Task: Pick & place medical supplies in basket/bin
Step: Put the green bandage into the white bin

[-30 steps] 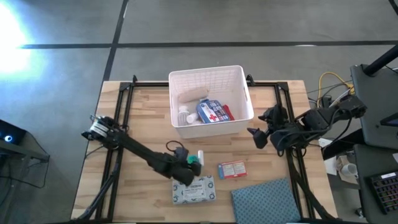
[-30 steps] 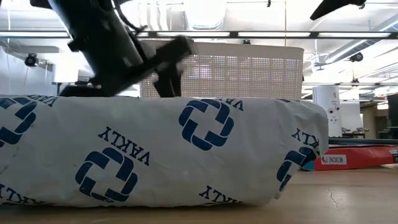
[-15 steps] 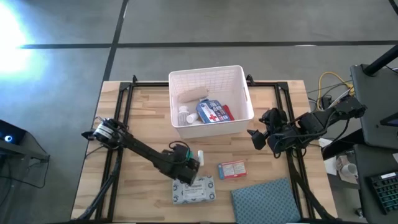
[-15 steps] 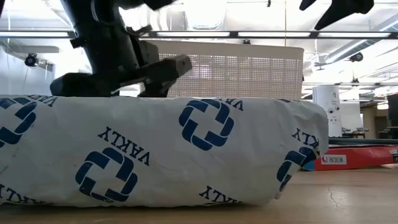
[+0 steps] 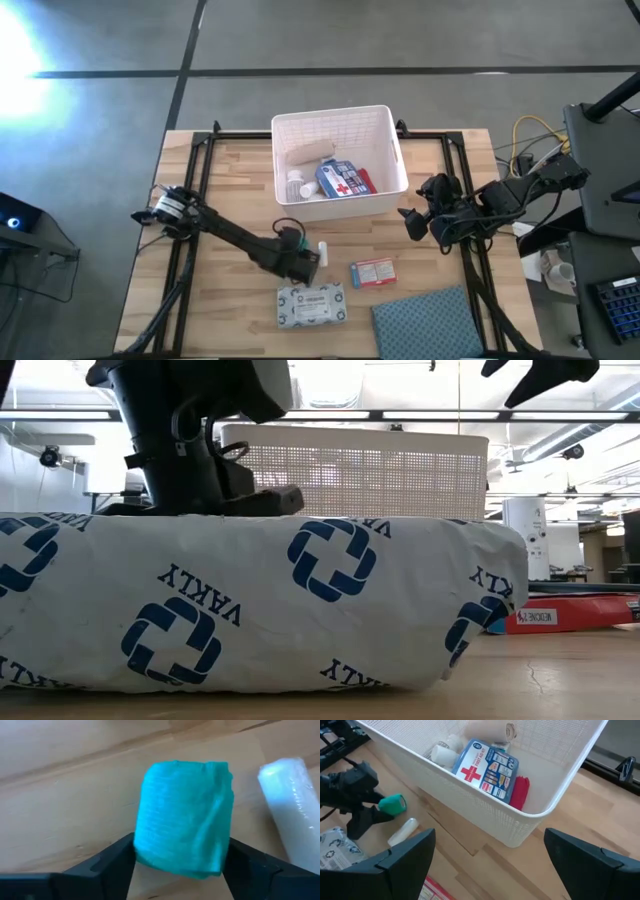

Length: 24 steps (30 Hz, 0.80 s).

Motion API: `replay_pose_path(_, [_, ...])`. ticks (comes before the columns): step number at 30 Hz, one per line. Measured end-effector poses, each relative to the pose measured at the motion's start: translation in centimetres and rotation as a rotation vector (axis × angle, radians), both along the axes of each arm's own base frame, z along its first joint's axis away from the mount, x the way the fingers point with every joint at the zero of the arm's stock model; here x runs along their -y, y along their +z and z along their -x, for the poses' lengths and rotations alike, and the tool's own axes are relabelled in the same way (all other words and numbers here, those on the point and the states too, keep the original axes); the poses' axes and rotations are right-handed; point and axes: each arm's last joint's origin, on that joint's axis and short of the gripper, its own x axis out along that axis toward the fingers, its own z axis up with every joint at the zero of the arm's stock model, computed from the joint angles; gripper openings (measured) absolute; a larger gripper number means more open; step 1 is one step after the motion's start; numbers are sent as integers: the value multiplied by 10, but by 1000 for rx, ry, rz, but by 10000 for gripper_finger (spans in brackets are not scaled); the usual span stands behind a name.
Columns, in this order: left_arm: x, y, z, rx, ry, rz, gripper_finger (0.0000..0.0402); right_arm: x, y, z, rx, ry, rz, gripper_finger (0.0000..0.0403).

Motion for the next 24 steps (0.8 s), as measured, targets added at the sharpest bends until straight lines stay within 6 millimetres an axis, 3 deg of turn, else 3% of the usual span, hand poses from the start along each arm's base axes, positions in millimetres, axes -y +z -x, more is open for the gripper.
replay_pose_path(7, [-6,7,8,-29,8,-100,162,0,0,0,-8,12,19,363])
replay_pose_path(12, [6,30,18,7,-33,-88,103,0,0,0,-21,30,37,363])
replay_pose_path(18, [45,99,40,157,-155,-33,85,1,0,1,-37,48,56,363])
replay_pose_path(21, [63,150,54,329,-250,-73,84,1,1,1,-43,59,65,363])
replay_pose_path(24, [66,207,66,524,-282,-189,84,1,1,1,-48,66,71,363])
